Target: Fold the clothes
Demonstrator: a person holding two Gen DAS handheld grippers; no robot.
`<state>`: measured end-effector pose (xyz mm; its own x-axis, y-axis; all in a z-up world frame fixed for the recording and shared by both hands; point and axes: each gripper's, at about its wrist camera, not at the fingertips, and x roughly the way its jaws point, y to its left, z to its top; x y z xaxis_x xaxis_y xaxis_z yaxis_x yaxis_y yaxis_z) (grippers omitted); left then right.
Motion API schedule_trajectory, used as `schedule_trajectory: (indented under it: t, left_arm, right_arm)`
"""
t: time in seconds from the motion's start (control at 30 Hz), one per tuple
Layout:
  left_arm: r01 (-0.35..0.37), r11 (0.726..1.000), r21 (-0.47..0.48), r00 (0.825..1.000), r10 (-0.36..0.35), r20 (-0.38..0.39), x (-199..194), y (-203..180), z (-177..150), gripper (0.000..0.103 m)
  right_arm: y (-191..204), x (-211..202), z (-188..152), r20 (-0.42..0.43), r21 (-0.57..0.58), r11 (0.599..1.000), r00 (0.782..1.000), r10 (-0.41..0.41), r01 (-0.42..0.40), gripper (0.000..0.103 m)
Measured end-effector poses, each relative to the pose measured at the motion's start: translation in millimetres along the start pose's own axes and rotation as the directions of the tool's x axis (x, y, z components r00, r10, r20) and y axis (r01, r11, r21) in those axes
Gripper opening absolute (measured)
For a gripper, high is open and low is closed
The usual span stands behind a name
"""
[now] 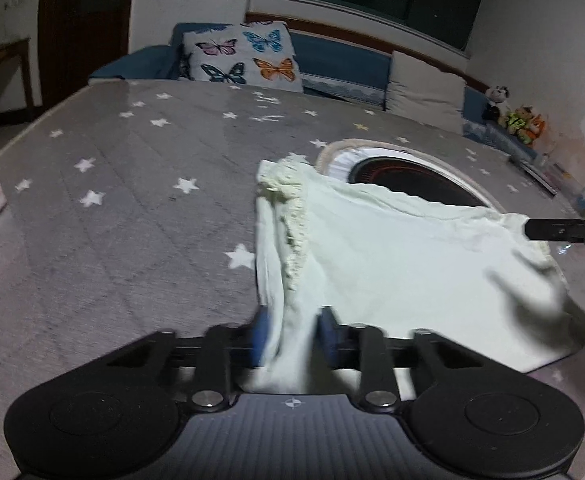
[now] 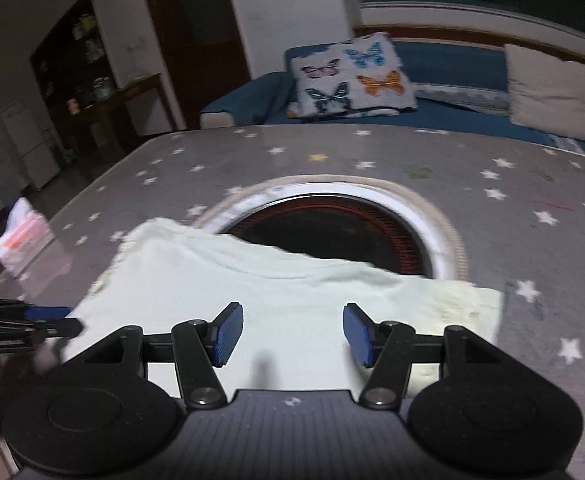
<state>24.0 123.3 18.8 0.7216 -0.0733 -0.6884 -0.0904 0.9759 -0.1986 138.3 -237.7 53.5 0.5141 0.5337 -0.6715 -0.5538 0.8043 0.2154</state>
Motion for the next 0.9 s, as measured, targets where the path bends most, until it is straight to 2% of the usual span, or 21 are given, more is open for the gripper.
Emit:
schedule_trajectory:
  t: [0.07, 0.27, 0.5, 0.57, 0.77, 0.8, 0.83, 0.9]
  left_arm:
    - [0.010, 1.000, -0.012, 1.000, -0.010, 0.015, -3, -3, 1, 0.014]
    - [0.054, 0.998, 0.026, 0.993, -0.056, 0.099, -22, -26, 8, 0.013]
    - [0.103, 0.993, 0.051, 0.988, -0.108, 0.114, -23, -45, 10, 0.012]
    - [0.118, 0.991, 0.056, 0.986, -0.124, 0.111, -21, -50, 11, 0.012]
    - [0.159, 0.985, 0.071, 0.981, -0.166, 0.100, -15, -61, 11, 0.012]
    - [0.162, 0.984, 0.072, 0.981, -0.169, 0.096, -15, -62, 11, 0.012]
    - [0.166, 0.983, 0.073, 0.981, -0.172, 0.093, -14, -63, 10, 0.012]
    - [0.171, 0.982, 0.076, 0.980, -0.177, 0.091, -14, -64, 10, 0.013]
  right_arm:
    - [11, 1, 3, -0.011, -0.005, 1.000, 1.000, 0.030, -0.030, 0.056]
    - [46, 11, 14, -0.060, -0.029, 0.992, 0.991, 0.120, -0.122, 0.057]
    - [96, 43, 46, -0.117, -0.051, 0.968, 0.964, 0.238, -0.245, 0.057]
    - [107, 55, 53, -0.140, -0.061, 0.965, 0.960, 0.244, -0.254, 0.063]
    - [136, 100, 60, -0.234, -0.116, 0.963, 0.949, 0.211, -0.243, 0.063]
    - [139, 105, 58, -0.237, -0.128, 0.966, 0.953, 0.190, -0.224, 0.062]
    - [141, 109, 57, -0.231, -0.141, 0.970, 0.959, 0.162, -0.198, 0.060]
    - [142, 113, 53, -0.232, -0.159, 0.972, 0.964, 0.133, -0.172, 0.047]
